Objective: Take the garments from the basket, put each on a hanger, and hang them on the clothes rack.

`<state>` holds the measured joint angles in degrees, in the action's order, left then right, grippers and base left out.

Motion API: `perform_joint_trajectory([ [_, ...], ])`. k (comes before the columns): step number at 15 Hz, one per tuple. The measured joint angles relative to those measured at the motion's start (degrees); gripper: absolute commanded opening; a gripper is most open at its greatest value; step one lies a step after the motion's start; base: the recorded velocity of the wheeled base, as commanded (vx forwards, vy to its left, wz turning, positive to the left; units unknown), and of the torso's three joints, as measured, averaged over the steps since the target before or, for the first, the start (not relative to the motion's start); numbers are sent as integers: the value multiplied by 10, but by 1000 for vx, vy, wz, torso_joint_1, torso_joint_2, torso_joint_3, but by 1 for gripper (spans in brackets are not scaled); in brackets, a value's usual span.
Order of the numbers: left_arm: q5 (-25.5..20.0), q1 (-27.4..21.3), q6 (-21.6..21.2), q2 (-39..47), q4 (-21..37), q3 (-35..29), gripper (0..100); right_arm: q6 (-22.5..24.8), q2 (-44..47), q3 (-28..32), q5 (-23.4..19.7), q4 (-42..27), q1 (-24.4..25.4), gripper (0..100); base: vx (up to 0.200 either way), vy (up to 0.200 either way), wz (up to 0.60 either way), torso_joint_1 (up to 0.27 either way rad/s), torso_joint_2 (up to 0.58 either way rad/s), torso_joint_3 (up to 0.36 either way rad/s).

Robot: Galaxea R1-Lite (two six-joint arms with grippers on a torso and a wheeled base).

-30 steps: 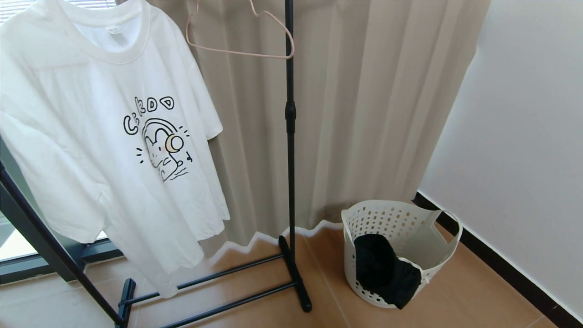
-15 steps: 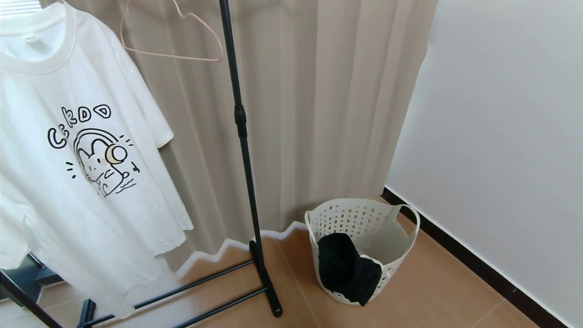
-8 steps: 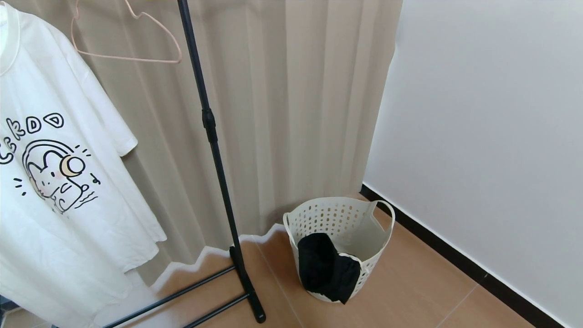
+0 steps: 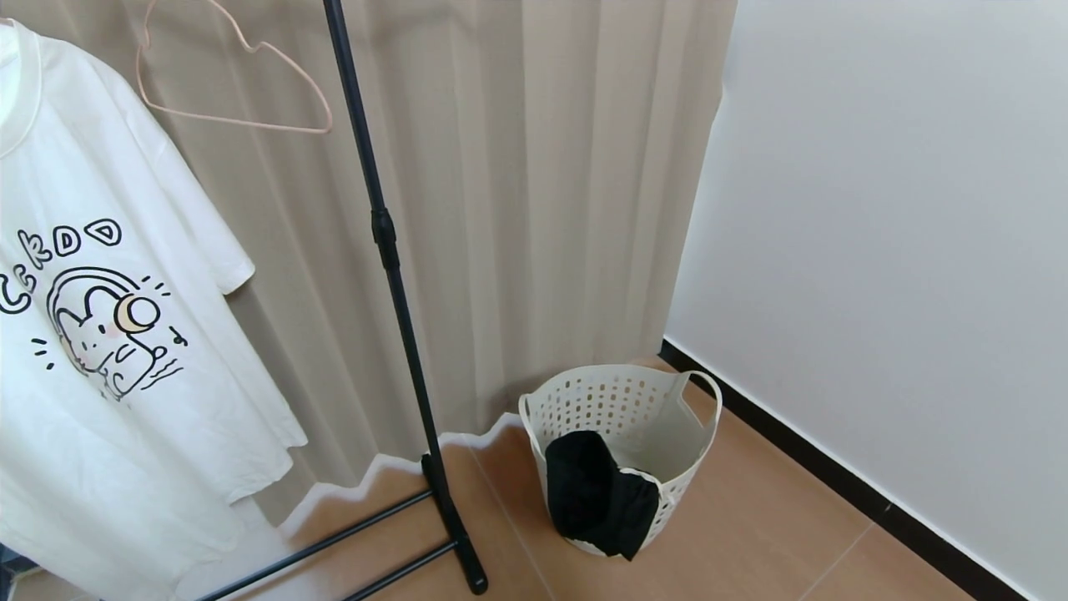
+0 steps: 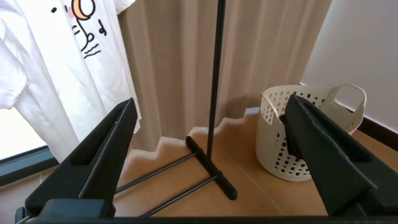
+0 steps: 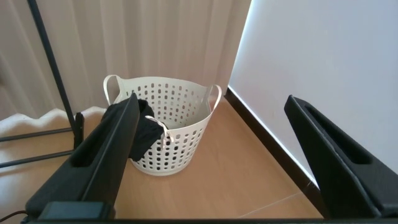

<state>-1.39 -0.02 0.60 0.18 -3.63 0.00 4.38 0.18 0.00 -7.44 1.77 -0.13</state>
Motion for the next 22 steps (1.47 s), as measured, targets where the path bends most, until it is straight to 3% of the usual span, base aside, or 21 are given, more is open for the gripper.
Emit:
perform_joint_trajectory([
  [9, 0, 0, 0, 0, 0, 0, 100, 0, 0, 0, 0, 0, 0, 100, 0, 0, 0, 19, -155, -136],
  [22, 0, 0, 0, 0, 2, 0, 100, 0, 0, 0, 0, 0, 0, 100, 0, 0, 0, 4, -4, -119],
])
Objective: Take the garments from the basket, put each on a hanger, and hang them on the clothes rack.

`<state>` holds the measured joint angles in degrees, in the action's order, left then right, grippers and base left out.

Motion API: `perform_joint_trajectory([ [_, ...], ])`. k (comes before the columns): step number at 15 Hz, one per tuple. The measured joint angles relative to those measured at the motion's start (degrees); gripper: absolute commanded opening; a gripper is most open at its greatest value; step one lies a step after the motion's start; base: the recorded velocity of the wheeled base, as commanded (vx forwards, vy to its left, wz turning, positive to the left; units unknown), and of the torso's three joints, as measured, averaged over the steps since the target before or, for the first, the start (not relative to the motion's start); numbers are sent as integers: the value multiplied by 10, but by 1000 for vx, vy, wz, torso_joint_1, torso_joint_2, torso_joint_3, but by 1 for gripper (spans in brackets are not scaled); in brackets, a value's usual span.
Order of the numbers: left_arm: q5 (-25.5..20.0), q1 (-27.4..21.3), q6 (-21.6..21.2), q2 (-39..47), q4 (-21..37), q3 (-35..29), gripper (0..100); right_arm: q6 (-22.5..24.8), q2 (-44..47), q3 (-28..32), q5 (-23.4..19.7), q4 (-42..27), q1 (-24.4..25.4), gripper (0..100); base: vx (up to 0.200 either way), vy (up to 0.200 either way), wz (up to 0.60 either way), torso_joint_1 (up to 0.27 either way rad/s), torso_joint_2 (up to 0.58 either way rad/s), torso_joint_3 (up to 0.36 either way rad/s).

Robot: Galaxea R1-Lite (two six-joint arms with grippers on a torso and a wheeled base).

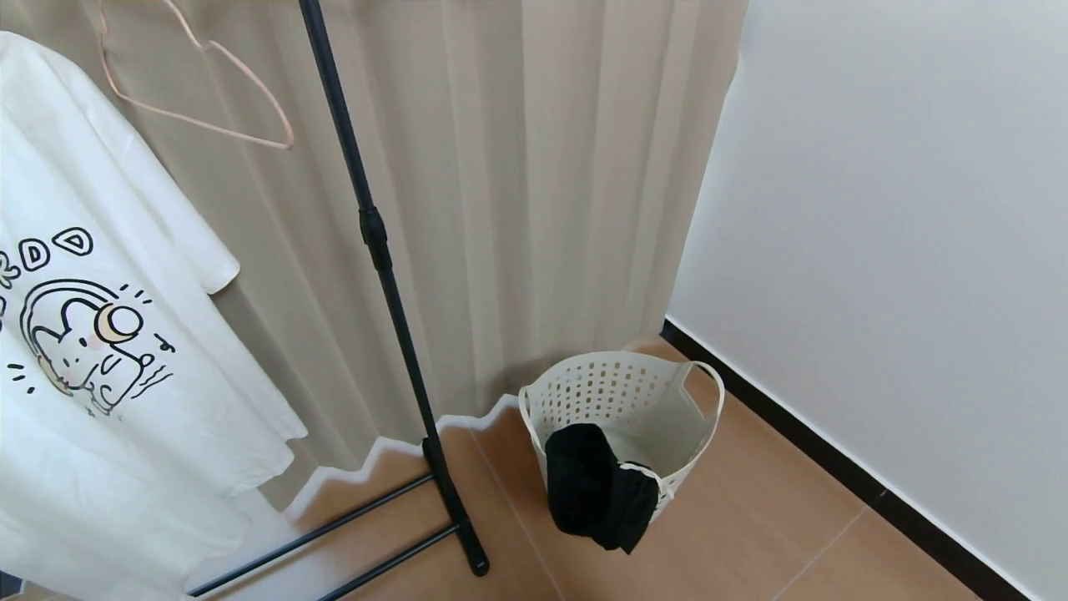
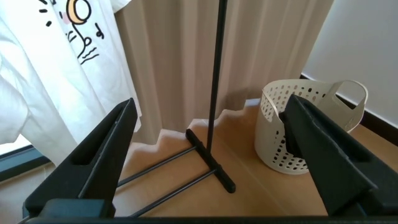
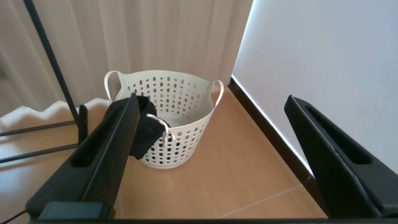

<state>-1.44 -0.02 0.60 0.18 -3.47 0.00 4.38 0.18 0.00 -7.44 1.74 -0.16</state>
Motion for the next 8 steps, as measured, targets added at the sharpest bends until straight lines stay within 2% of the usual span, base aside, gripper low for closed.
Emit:
perform_joint_trajectory([
  [8, 0, 0, 0, 0, 0, 0, 100, 0, 0, 0, 0, 0, 0, 100, 0, 0, 0, 4, 1, -200],
])
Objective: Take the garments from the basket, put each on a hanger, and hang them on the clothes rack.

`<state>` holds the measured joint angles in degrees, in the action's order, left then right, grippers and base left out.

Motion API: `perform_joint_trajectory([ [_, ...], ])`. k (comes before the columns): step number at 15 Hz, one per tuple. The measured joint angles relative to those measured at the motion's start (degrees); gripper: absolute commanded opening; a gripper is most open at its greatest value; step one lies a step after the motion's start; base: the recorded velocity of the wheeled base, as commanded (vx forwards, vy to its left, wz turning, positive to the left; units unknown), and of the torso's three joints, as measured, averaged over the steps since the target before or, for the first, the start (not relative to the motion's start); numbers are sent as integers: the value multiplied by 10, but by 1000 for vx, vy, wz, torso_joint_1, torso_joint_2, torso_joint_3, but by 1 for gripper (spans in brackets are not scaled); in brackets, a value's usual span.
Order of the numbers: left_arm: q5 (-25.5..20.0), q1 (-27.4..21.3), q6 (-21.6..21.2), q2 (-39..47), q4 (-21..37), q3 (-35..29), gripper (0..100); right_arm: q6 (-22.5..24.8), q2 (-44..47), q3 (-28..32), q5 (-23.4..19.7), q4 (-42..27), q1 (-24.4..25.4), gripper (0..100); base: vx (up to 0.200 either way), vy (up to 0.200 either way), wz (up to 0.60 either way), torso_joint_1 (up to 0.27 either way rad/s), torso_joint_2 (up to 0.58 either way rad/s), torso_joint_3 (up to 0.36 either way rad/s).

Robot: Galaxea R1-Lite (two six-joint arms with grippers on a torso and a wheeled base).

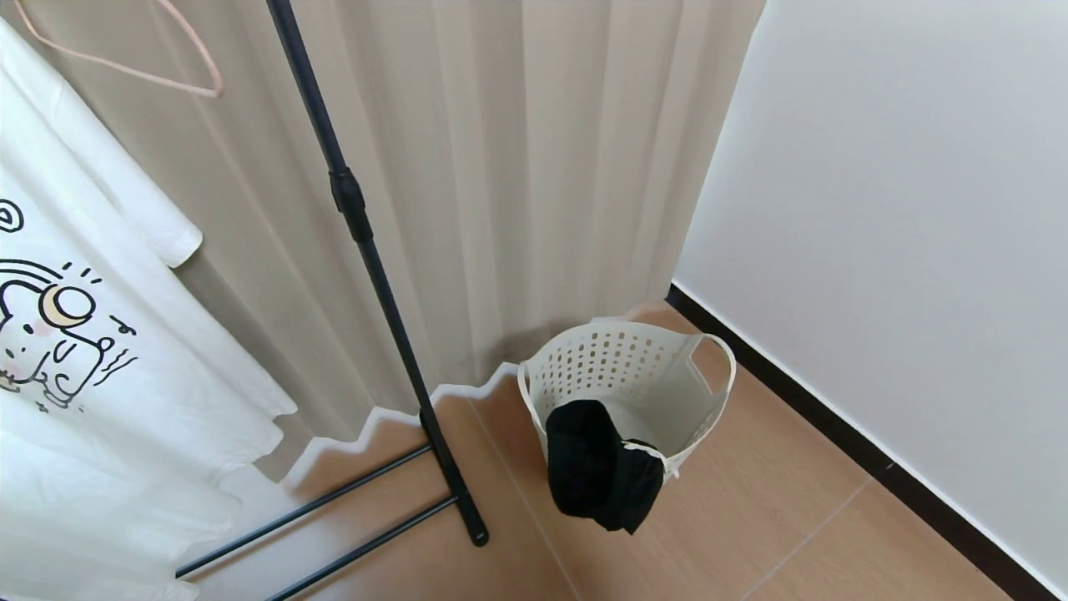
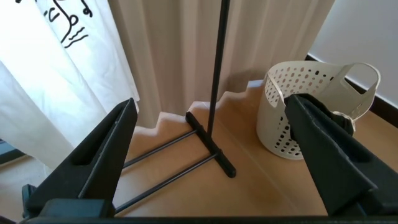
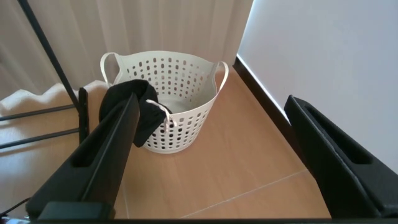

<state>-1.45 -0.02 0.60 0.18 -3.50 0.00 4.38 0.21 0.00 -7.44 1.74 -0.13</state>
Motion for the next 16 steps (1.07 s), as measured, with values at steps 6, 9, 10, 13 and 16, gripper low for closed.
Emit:
perform_joint_trajectory([
  [6, 0, 0, 0, 0, 0, 0, 100, 0, 0, 0, 0, 0, 0, 100, 0, 0, 0, 2, 2, -197],
  [9, 0, 0, 0, 0, 0, 0, 100, 0, 0, 0, 0, 0, 0, 100, 0, 0, 0, -2, 2, -198],
  [10, 0, 0, 0, 0, 0, 0, 100, 0, 0, 0, 0, 0, 0, 100, 0, 0, 0, 2, -2, -198],
  [13, 0, 0, 0, 0, -1, 0, 100, 0, 0, 0, 0, 0, 0, 100, 0, 0, 0, 2, 5, -203],
  [16, 0, 0, 0, 0, 0, 0, 100, 0, 0, 0, 0, 0, 0, 100, 0, 0, 0, 1, 2, -196],
])
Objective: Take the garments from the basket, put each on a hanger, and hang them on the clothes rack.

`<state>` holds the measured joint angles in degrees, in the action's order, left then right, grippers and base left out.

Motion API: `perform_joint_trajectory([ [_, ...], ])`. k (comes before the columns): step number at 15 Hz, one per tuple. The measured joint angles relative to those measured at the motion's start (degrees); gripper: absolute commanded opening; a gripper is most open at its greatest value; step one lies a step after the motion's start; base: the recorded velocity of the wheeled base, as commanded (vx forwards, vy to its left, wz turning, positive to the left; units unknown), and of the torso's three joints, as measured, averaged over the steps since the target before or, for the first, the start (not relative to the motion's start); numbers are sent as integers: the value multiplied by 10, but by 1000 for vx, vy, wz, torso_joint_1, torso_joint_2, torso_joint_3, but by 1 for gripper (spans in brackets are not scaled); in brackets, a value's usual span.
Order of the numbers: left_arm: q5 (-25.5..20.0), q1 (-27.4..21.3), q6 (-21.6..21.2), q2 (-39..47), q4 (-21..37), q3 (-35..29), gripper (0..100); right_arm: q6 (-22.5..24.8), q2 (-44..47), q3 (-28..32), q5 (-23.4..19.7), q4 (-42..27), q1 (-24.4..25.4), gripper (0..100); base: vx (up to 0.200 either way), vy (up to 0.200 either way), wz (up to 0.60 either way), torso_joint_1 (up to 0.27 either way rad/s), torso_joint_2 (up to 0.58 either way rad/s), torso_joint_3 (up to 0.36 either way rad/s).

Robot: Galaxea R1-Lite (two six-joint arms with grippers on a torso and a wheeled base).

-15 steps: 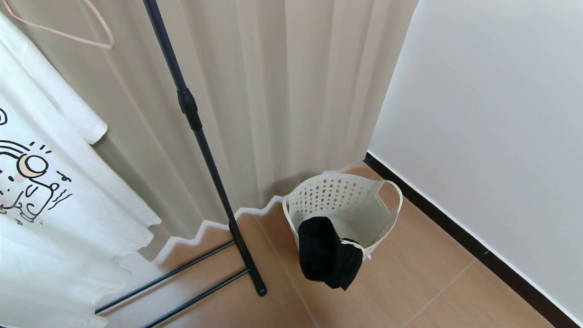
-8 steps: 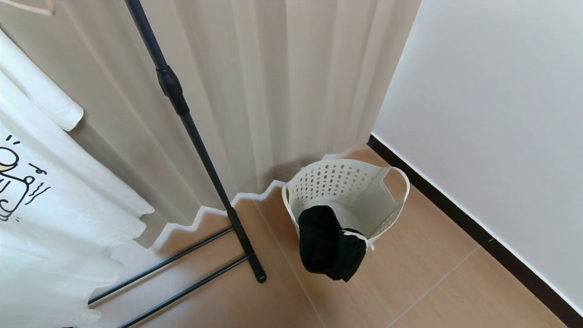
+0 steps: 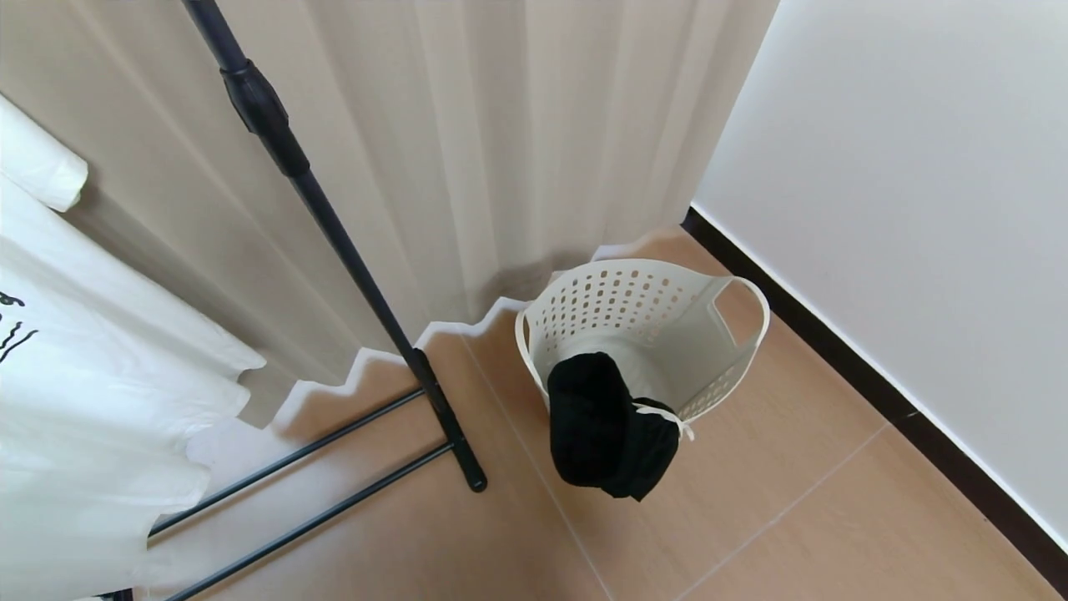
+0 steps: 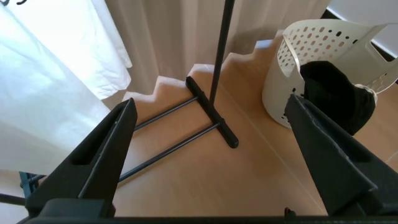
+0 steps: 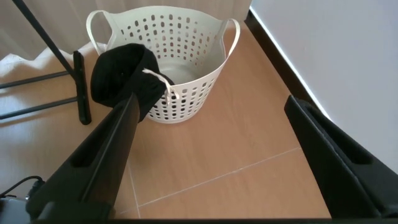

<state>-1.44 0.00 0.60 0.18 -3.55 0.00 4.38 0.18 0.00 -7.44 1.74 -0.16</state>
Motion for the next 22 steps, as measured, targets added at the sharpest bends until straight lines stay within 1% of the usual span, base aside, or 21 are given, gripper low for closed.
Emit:
perform_joint_trajectory([
  [14, 0, 0, 0, 0, 0, 0, 100, 0, 0, 0, 0, 0, 0, 100, 0, 0, 0, 4, 4, -195],
  [19, 0, 0, 1, 0, 0, 0, 100, 0, 0, 0, 0, 0, 0, 100, 0, 0, 0, 1, 2, -19],
  [21, 0, 0, 1, 0, 0, 0, 100, 0, 0, 0, 0, 0, 0, 100, 0, 200, 0, 0, 2, 0],
  [22, 0, 0, 1, 0, 0, 0, 100, 0, 0, 0, 0, 0, 0, 100, 200, 200, 0, -12, 7, 2],
])
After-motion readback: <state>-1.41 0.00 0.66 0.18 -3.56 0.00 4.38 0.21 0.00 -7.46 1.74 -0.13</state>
